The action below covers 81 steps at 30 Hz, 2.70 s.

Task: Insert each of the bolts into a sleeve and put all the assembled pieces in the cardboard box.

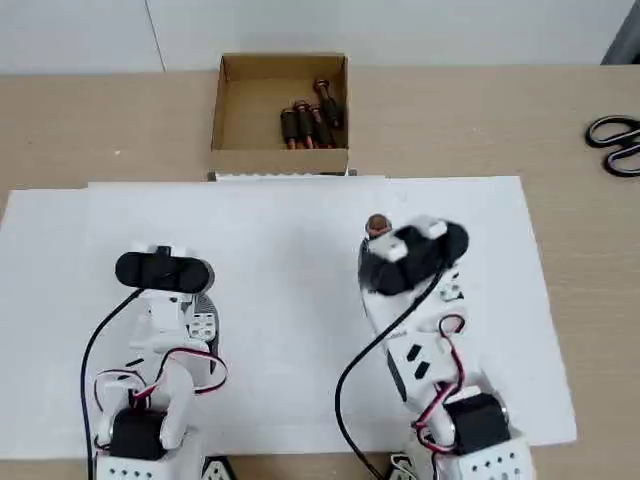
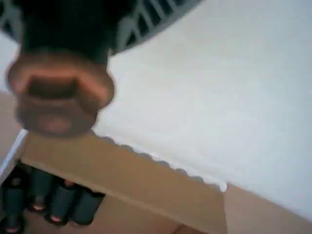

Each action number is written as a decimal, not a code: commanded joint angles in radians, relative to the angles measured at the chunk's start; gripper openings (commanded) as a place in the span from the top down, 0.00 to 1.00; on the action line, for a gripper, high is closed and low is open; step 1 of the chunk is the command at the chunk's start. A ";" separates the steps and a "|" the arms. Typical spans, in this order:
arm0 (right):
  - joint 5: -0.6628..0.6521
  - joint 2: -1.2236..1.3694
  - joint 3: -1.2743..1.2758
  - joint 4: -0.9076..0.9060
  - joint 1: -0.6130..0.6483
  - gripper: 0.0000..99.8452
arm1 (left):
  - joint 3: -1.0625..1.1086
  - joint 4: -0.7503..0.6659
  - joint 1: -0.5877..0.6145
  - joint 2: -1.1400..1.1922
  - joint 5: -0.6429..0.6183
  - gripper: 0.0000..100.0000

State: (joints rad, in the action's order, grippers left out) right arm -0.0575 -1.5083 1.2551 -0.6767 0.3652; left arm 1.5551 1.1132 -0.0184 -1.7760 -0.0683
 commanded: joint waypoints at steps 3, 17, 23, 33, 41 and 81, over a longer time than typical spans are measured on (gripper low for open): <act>0.072 0.452 -0.456 0.035 -0.038 1.00 | 0.044 -0.035 0.005 -0.008 0.005 0.99; -0.091 1.319 -1.059 0.367 -0.031 1.00 | 0.062 -0.054 0.008 -0.008 0.000 0.99; -0.163 1.598 -1.249 0.521 -0.016 1.00 | 0.062 -0.052 0.005 -0.008 0.000 0.99; -0.322 2.055 -1.570 0.849 0.047 1.00 | 0.062 -0.054 0.002 -0.008 0.002 0.99; -0.431 2.315 -1.752 0.851 0.064 0.98 | 0.062 -0.054 0.002 -0.008 0.002 0.99; -0.207 1.486 -1.919 -0.509 0.021 1.00 | 0.062 -0.054 0.002 -0.008 0.002 0.99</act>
State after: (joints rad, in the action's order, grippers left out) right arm -0.3307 0.1135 -0.6122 -1.0096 0.3974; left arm 1.6210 1.0840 -0.0169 -1.7760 -0.0637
